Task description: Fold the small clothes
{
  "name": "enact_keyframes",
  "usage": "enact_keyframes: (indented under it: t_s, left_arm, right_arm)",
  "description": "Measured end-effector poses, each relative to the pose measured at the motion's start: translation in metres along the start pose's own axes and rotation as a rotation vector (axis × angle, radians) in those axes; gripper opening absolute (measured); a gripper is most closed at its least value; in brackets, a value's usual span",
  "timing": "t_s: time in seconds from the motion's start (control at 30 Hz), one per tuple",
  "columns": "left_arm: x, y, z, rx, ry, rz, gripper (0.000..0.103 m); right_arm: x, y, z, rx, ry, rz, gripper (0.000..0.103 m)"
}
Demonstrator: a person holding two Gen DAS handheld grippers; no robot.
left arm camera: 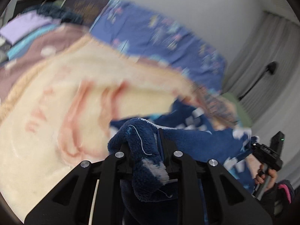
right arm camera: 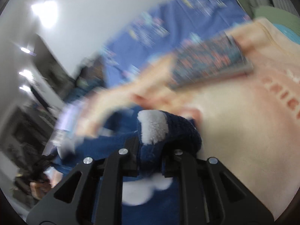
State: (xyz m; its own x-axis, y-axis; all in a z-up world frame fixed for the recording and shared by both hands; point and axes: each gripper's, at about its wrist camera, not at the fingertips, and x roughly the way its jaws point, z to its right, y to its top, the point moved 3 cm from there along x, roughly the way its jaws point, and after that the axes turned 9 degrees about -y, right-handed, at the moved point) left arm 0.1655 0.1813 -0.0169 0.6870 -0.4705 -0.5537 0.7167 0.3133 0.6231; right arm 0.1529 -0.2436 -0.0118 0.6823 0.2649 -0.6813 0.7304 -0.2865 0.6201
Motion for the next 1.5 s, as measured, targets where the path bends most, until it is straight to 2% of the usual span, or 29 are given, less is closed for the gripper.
enact_keyframes:
  t_s: [0.07,0.13,0.2,0.23,0.27,0.3,0.33,0.37,0.4,0.43,0.5,0.57,0.63,0.7,0.83,0.87,0.9,0.93,0.97,1.03,1.1,1.17,1.2,1.3,1.33,1.5]
  left_arm:
    - [0.022,-0.01,-0.012,0.001,0.019,-0.007,0.02]
    - [0.018,-0.01,-0.012,-0.003,-0.012,0.007,0.021]
    - [0.008,-0.006,-0.009,0.01,-0.03,-0.007,0.023]
    - [0.005,-0.005,-0.008,0.015,-0.036,-0.01,0.026]
    - [-0.002,-0.004,-0.004,0.023,-0.045,-0.006,0.028]
    - [-0.014,-0.004,0.001,0.039,-0.059,0.014,0.034]
    - [-0.028,-0.005,0.005,0.059,-0.068,0.043,0.047]
    - [-0.039,-0.002,0.008,0.077,-0.068,0.079,0.054]
    - [-0.055,-0.002,0.011,0.106,-0.065,0.122,0.06]
    - [-0.066,-0.004,0.013,0.138,-0.065,0.14,0.06]
    - [-0.074,-0.008,0.01,0.189,-0.045,0.124,0.062]
    - [-0.065,-0.011,0.003,0.213,0.001,0.068,0.062]
    - [-0.044,-0.011,-0.003,0.226,0.021,-0.006,0.062]
    - [-0.02,-0.005,-0.005,0.253,0.031,-0.048,0.062]
    - [0.013,0.016,-0.001,0.284,0.008,-0.074,0.062]
    - [0.022,0.023,0.002,0.281,-0.016,-0.08,0.059]
    - [0.027,0.027,0.006,0.281,-0.046,-0.087,0.024]
    - [0.031,0.03,0.01,0.283,-0.068,-0.097,0.008]
    - [0.027,0.036,0.014,0.276,-0.063,-0.067,0.008]
    - [0.013,0.046,0.018,0.244,-0.079,-0.002,0.007]
    - [0.004,0.058,0.013,0.214,-0.06,0.037,0.008]
    - [0.016,0.064,0.004,0.204,-0.003,0.019,0.008]
    - [0.032,0.062,-0.003,0.208,0.036,-0.02,0.008]
    - [0.077,0.041,-0.025,0.211,0.133,-0.137,0.01]
    - [0.085,0.034,-0.03,0.213,0.151,-0.16,0.012]
    - [0.071,0.038,-0.03,0.22,0.139,-0.136,0.012]
  right_arm:
    - [0.033,-0.014,0.009,0.011,-0.039,-0.057,0.018]
    - [0.035,-0.016,0.013,0.026,-0.004,-0.042,0.021]
    - [0.028,-0.012,0.014,0.031,0.04,-0.044,0.035]
    - [0.022,-0.01,0.014,0.03,0.056,-0.041,0.047]
    - [0.013,-0.008,0.014,0.018,0.063,-0.025,0.051]
    - [0.001,-0.006,0.013,-0.01,0.066,0.004,0.052]
    - [-0.009,-0.007,0.012,-0.031,0.069,0.021,0.052]
    - [-0.021,-0.008,0.013,-0.061,0.078,0.043,0.056]
    - [-0.027,-0.007,0.015,-0.082,0.081,0.054,0.058]
    - [-0.033,-0.008,0.017,-0.122,0.066,0.062,0.062]
    - [-0.031,-0.008,0.018,-0.208,-0.017,0.063,0.062]
    - [-0.021,-0.011,0.019,-0.289,-0.099,0.042,0.062]
    - [-0.004,-0.01,0.018,-0.315,-0.078,-0.004,0.062]
    - [0.007,-0.005,0.016,-0.321,-0.043,-0.03,0.062]
    - [0.033,0.016,0.008,-0.306,0.03,-0.064,0.066]
    - [0.037,0.019,0.007,-0.299,0.039,-0.073,0.062]
    - [0.041,0.022,0.004,-0.293,0.045,-0.082,0.051]
    - [0.044,0.025,0.001,-0.283,0.065,-0.099,0.009]
    - [0.044,0.029,-0.001,-0.272,0.078,-0.102,0.008]
    - [0.025,0.038,-0.004,-0.241,0.134,-0.024,0.008]
    - [0.011,0.052,-0.001,-0.176,0.197,0.036,0.008]
    - [0.022,0.061,0.004,-0.151,0.156,0.038,0.009]
    - [0.034,0.061,0.005,-0.161,0.116,0.016,0.009]
    - [0.089,0.046,0.013,-0.179,-0.027,-0.117,0.011]
    - [0.1,0.04,0.017,-0.166,-0.046,-0.145,0.012]
    - [0.096,0.036,0.024,-0.119,-0.017,-0.125,0.016]
